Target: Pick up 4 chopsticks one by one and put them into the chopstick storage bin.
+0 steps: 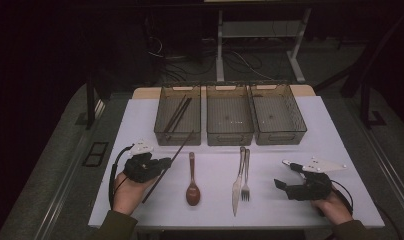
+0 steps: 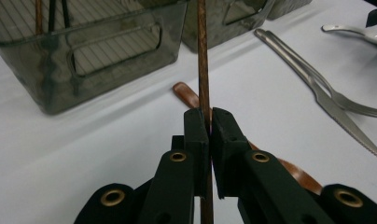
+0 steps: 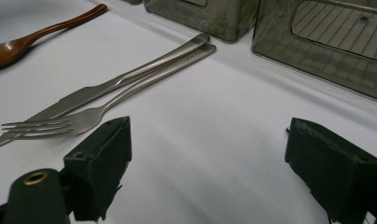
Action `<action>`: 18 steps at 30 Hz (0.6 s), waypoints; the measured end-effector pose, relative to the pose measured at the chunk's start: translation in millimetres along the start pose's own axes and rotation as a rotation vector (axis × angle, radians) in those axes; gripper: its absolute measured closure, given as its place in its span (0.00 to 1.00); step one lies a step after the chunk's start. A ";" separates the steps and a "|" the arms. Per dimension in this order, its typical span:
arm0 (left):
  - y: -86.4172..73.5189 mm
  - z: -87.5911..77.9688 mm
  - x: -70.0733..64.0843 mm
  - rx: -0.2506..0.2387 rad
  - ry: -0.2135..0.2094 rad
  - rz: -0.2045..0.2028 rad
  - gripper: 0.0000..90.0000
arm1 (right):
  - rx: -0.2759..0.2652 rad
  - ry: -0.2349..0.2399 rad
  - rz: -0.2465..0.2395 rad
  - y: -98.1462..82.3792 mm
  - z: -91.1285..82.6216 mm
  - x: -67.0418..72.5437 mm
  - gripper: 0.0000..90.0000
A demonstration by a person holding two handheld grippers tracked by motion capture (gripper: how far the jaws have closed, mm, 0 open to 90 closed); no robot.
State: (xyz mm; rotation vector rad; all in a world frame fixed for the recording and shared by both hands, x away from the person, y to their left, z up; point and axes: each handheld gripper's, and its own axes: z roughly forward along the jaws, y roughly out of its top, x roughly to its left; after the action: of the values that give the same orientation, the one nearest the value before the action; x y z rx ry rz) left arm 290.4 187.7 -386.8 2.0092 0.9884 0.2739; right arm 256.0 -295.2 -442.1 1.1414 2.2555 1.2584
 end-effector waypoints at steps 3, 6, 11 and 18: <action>4.3 -0.6 0.9 -0.018 -0.007 -0.007 0.94 | 0.001 -0.001 -0.001 0.0 0.0 0.0 0.16; 9.0 -1.2 2.2 -0.031 -0.014 -0.003 0.94 | 0.000 -0.003 0.004 -0.1 -0.2 -0.1 0.16; 19.4 -3.0 5.5 -0.058 -0.017 -0.008 0.94 | 0.000 -0.005 0.005 -0.2 -0.4 -0.1 0.16; 38.0 -1.3 11.9 -0.085 -0.022 -0.004 0.94 | -0.001 -0.005 0.008 -0.3 -0.5 -0.6 0.16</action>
State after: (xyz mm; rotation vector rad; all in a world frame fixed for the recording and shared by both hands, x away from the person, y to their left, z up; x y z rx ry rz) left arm 318.3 185.1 -358.4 1.9296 0.9516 0.2868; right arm 255.9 -296.1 -442.1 1.1533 2.2489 1.2578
